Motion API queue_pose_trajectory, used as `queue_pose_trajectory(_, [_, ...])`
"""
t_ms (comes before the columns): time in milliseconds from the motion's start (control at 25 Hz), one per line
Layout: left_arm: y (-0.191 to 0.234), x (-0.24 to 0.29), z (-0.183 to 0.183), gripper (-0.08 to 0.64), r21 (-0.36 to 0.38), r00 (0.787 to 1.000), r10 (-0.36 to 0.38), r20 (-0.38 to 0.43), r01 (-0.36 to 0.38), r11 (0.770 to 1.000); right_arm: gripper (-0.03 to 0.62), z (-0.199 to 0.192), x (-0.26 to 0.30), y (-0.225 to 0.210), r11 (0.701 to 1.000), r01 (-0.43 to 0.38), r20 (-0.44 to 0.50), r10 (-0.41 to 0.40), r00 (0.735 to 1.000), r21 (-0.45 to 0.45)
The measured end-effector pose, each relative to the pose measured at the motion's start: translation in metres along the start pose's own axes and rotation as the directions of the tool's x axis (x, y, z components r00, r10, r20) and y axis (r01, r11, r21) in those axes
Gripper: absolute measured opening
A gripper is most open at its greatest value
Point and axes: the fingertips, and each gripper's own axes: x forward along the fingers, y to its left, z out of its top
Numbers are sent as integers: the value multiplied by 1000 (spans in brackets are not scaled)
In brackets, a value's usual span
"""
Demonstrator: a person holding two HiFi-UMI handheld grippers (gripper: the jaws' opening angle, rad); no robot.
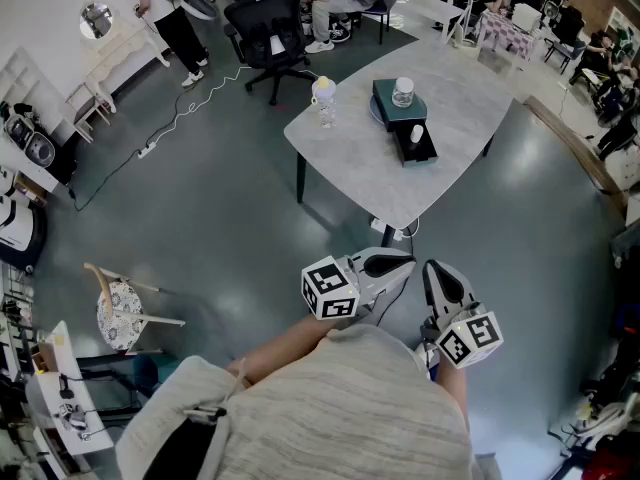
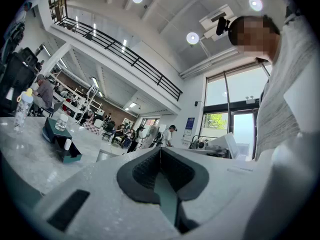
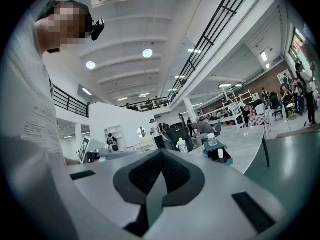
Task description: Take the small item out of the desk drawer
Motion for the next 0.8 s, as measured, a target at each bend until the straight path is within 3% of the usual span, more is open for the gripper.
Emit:
queue_pose_trajectory(440, [-1,14,-1,17,-6,1000,-1,-12,1,1000,9,6,-3,-10,1000,-10,-5,10,1000,-5])
queue_pose_trajectory(680, [-1,23,-8,17,-14,1000,14,-20,-14,1000,11,8,-11,-17,995,-65,56,61,997,81])
queue_pose_trajectory(800, [-3,35,-13,17,-17,1000,18,-26,-18,1000,11,7,-17,-24,994,-75,47,72,996,73])
